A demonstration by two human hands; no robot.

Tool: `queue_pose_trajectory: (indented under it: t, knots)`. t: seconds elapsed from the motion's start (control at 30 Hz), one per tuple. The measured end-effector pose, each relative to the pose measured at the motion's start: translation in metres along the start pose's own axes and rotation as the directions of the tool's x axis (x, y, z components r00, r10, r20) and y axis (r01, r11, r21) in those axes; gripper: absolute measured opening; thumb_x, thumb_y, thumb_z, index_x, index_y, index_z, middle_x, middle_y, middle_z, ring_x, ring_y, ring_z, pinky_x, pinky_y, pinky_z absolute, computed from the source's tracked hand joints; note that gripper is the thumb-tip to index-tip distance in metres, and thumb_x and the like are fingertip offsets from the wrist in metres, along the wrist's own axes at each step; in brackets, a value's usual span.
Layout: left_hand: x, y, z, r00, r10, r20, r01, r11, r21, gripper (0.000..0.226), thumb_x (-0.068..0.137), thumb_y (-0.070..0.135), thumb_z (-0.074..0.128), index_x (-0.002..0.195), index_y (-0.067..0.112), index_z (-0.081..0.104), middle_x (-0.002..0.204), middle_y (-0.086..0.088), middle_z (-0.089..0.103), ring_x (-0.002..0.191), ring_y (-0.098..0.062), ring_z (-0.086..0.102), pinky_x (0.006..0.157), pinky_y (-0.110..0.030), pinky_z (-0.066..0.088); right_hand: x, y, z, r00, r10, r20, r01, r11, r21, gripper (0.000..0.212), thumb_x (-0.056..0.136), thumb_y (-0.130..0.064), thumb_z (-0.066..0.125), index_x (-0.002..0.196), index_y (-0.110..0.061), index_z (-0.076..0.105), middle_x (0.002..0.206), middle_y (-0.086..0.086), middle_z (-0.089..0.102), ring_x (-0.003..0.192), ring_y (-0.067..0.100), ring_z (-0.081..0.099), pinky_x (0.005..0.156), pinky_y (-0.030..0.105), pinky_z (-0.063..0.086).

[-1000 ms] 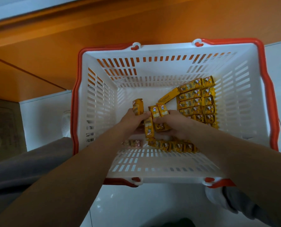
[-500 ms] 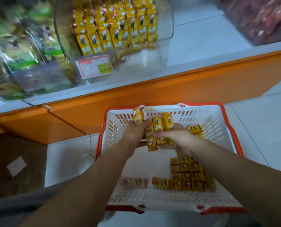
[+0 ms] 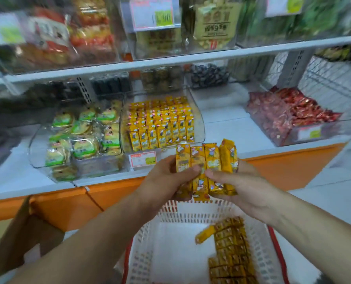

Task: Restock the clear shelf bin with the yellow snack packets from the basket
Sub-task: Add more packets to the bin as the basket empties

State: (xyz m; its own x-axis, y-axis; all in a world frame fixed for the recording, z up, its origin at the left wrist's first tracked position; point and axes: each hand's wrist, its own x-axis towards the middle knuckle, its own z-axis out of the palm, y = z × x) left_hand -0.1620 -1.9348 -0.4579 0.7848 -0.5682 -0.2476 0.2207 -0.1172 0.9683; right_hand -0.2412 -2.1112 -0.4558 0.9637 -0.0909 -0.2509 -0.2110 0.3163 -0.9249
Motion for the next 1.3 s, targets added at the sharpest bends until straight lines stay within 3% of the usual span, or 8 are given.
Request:
queue_pose_trajectory:
  t: [0.17,0.33,0.63,0.8,0.93,1.07,1.17,1.3]
  knots:
    - [0.003,0.01,-0.001,0.988,0.023,-0.154,-0.042,0.992,-0.122,0.027,0.088,0.028,0.077,0.113,0.02,0.072,0.109,-0.014,0.077,0.098,-0.041,0.074,0.092,-0.06,0.057,0.017,-0.011,0.014,0.995,0.035,-0.095,-0.017,0.983,0.184,0.024,0.082,0.004,0.064,0.103,-0.003,0.071,0.098,0.02,0.075,0.082,0.031,0.075,0.063,0.041,0.059]
    - [0.015,0.019,-0.007,0.984,-0.01,-0.18,-0.038,0.965,-0.261,0.039,0.087,0.025,0.075,0.124,0.016,0.065,0.114,-0.013,0.076,0.101,-0.037,0.074,0.094,-0.065,0.054,0.032,-0.018,0.01,0.999,-0.006,-0.051,0.015,0.981,0.191,0.023,0.078,-0.003,0.067,0.1,-0.005,0.074,0.104,0.019,0.075,0.091,0.031,0.074,0.073,0.043,0.062]
    - [0.031,0.017,-0.008,0.962,-0.031,-0.271,-0.057,0.949,-0.311,0.051,0.092,0.025,0.073,0.138,0.018,0.053,0.121,-0.013,0.073,0.094,-0.032,0.077,0.074,-0.05,0.064,0.04,-0.022,0.012,0.992,-0.092,-0.088,0.101,0.989,0.103,0.041,0.069,-0.018,0.075,0.108,-0.005,0.071,0.108,0.018,0.074,0.095,0.03,0.072,0.086,0.042,0.052]
    - [0.03,0.021,-0.004,0.971,-0.004,-0.238,-0.073,0.946,-0.316,0.043,0.082,0.041,0.078,0.116,0.019,0.066,0.106,-0.008,0.079,0.089,-0.03,0.078,0.074,-0.045,0.064,0.04,-0.02,0.026,0.989,-0.111,-0.1,0.116,0.992,0.048,0.05,0.07,-0.015,0.074,0.118,-0.003,0.067,0.112,0.023,0.071,0.111,0.047,0.063,0.1,0.059,0.045]
    - [0.029,0.02,-0.005,0.973,0.008,-0.23,-0.072,0.96,-0.271,0.044,0.075,0.035,0.083,0.112,0.018,0.068,0.101,-0.007,0.079,0.088,-0.03,0.078,0.076,-0.047,0.064,0.04,-0.018,0.034,0.992,-0.099,-0.073,0.101,0.995,0.025,0.055,0.065,-0.015,0.077,0.118,-0.005,0.067,0.114,0.026,0.069,0.111,0.049,0.062,0.093,0.054,0.049]
    - [0.03,0.023,-0.018,0.967,0.003,-0.254,-0.069,0.965,-0.252,0.033,0.082,0.028,0.082,0.111,0.019,0.069,0.099,-0.006,0.08,0.088,-0.028,0.078,0.07,-0.041,0.064,0.037,-0.019,0.032,0.997,-0.07,-0.026,0.073,0.977,0.201,0.036,0.078,-0.012,0.069,0.114,-0.006,0.07,0.096,0.013,0.074,0.081,0.023,0.073,0.063,0.03,0.058]
    - [0.03,0.032,-0.039,0.958,0.021,-0.285,-0.082,0.975,-0.205,0.035,0.079,0.029,0.084,0.108,0.019,0.068,0.094,-0.004,0.08,0.084,-0.025,0.079,0.063,-0.036,0.062,0.038,-0.018,0.031,0.991,-0.073,-0.11,0.085,0.99,0.109,0.026,0.089,-0.006,0.065,0.115,-0.007,0.067,0.098,0.014,0.07,0.082,0.025,0.072,0.065,0.038,0.061]
    - [0.029,0.047,-0.079,0.93,0.071,-0.361,-0.126,0.983,-0.131,0.04,0.075,0.035,0.085,0.108,0.021,0.067,0.095,-0.004,0.08,0.084,-0.024,0.078,0.064,-0.036,0.061,0.053,-0.031,0.039,0.967,-0.218,-0.131,0.196,0.967,-0.16,0.05,0.089,-0.001,0.068,0.126,-0.032,0.055,0.106,0.019,0.063,0.09,0.034,0.073,0.069,0.05,0.06]
